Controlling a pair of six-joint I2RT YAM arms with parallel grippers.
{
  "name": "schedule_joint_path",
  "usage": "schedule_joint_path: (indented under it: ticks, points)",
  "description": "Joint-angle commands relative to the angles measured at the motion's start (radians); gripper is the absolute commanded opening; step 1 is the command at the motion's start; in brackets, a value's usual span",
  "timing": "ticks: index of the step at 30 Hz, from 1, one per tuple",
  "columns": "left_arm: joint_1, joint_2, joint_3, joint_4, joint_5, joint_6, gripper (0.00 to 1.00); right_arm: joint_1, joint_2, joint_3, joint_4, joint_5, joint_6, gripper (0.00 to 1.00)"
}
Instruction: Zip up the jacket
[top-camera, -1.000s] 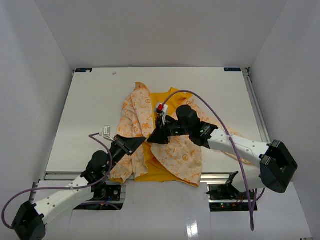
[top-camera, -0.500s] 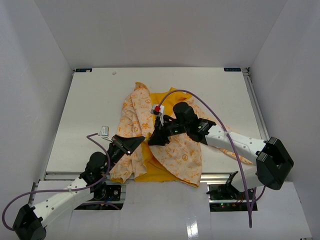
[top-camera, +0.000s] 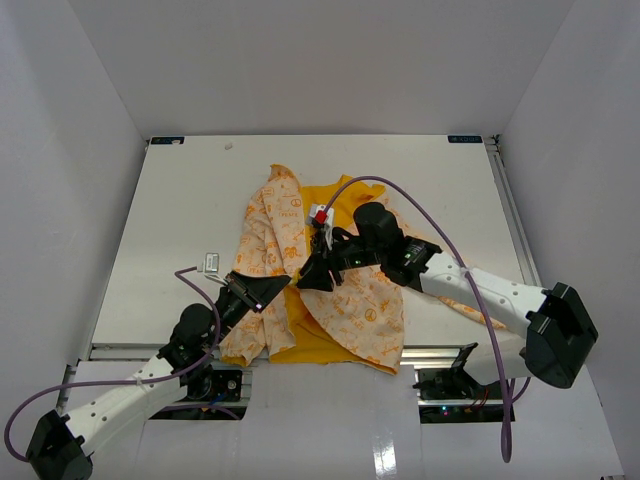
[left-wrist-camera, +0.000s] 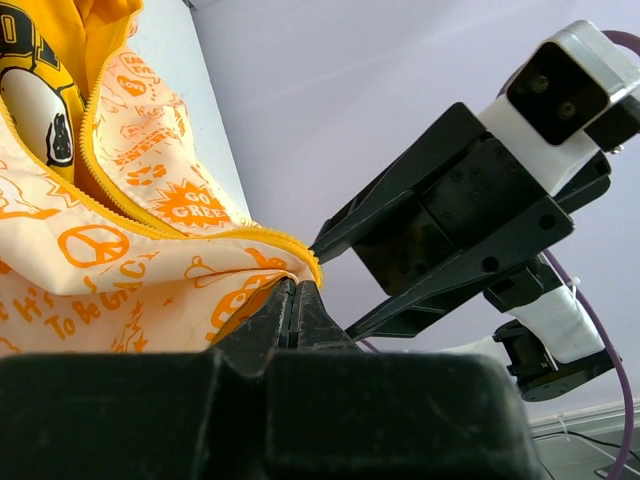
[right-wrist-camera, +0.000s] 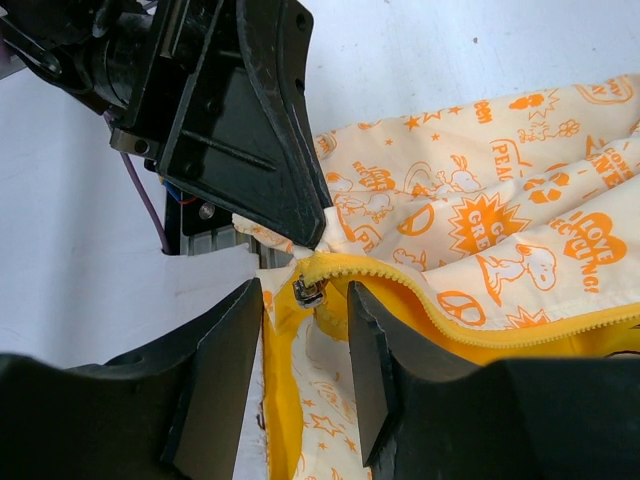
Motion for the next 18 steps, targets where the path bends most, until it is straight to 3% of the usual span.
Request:
schedule_joint_path:
  ticks: [1, 18]
  points:
    - [0.002, -0.014, -0.16, -0.024, -0.002, 0.015, 0.0, -0.005, -0.037, 0.018, 0.018, 0.007, -0.03, 0.46]
    - [0.002, -0.006, -0.16, -0.018, -0.003, 0.019, 0.0, -0.006, 0.023, 0.054, -0.016, -0.039, -0.065, 0.44]
